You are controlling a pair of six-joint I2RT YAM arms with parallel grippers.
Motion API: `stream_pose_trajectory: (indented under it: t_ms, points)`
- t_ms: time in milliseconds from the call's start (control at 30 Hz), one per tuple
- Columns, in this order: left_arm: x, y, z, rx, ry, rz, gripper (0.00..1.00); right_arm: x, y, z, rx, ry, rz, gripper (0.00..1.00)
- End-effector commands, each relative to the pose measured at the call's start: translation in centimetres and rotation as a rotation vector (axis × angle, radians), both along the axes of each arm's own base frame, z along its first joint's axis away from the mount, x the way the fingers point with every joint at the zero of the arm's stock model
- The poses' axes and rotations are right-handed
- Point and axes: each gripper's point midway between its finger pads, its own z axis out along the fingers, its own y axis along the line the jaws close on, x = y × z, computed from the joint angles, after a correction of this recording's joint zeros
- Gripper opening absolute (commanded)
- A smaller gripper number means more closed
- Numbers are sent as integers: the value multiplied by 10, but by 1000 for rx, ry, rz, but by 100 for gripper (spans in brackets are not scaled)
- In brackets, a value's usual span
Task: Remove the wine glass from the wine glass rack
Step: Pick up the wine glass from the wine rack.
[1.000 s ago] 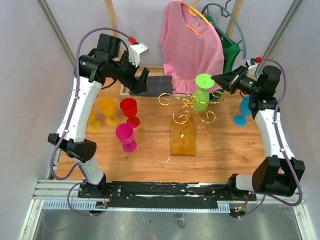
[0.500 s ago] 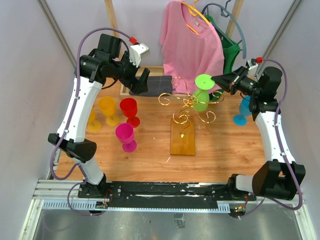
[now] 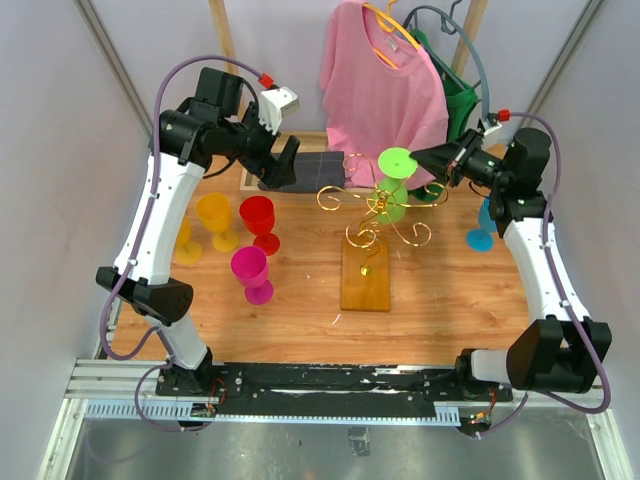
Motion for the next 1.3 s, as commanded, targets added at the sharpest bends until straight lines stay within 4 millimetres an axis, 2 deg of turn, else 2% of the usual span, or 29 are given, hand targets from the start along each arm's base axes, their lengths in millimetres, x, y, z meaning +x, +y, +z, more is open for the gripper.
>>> stream_pose_trajectory:
  t_ms: [0, 400, 633, 933, 1067, 1267]
  points:
    - [-2, -7, 0, -16, 8, -15, 97, 4, 9, 21, 3, -56, 8, 0]
    - [-7, -3, 1, -5, -5, -14, 97, 24, 32, 26, 8, -60, 39, 1]
    - [-6, -5, 2, -13, -5, -17, 97, 26, 34, 38, 11, -91, 28, 1]
    - [-9, -2, 3, -11, -10, -16, 97, 28, 39, 38, 33, -112, 3, 1]
    - [-11, -1, 2, -7, -7, -13, 97, 27, 36, 43, 27, -142, -21, 1]
    - [-11, -2, 4, -15, -10, -14, 97, 29, 32, 39, 10, -149, -63, 1]
